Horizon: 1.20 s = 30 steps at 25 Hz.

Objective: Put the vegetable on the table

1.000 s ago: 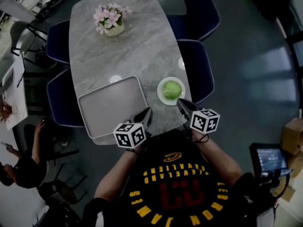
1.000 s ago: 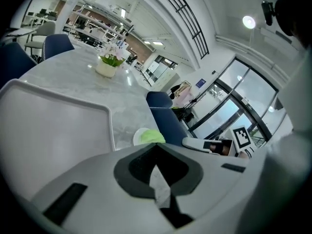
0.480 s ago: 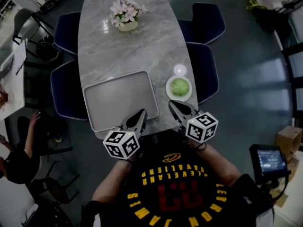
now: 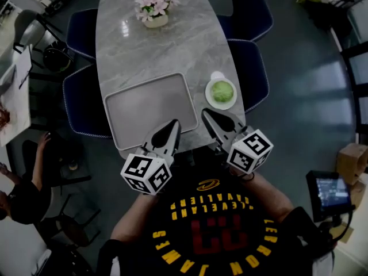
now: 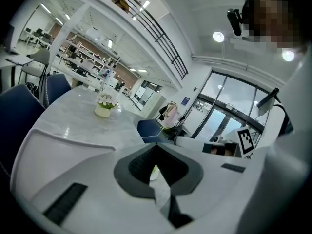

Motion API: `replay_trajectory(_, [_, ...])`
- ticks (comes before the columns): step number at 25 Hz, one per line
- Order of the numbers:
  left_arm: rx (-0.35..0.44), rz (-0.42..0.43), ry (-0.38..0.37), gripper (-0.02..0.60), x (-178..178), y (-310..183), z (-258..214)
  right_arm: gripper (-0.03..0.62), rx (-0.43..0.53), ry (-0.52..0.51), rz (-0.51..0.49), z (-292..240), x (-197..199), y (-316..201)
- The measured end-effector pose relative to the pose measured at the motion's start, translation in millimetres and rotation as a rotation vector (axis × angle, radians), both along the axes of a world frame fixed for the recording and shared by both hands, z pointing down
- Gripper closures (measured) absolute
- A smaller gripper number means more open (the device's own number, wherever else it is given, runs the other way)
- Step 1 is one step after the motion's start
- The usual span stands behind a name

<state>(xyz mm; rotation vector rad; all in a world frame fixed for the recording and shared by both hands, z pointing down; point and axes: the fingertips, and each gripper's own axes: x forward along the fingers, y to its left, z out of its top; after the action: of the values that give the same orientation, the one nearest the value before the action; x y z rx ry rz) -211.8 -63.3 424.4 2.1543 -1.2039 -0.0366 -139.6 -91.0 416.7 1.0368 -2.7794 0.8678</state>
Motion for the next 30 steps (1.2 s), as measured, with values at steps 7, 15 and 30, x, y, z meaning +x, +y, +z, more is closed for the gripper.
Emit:
replay_trajectory(7, [0.050, 0.021, 0.002, 0.581, -3, 9, -17, 0.591, 0.025, 0.018, 0.018, -7, -3, 21])
replay_trajectory(15, [0.086, 0.020, 0.020, 0.581, -13, 23, -25, 0.591, 0.074, 0.060, 0.008, -16, -14, 37])
replay_trajectory(30, [0.106, 0.002, 0.045, 0.581, -23, 39, -29, 0.591, 0.097, 0.081, -0.019, -21, -25, 53])
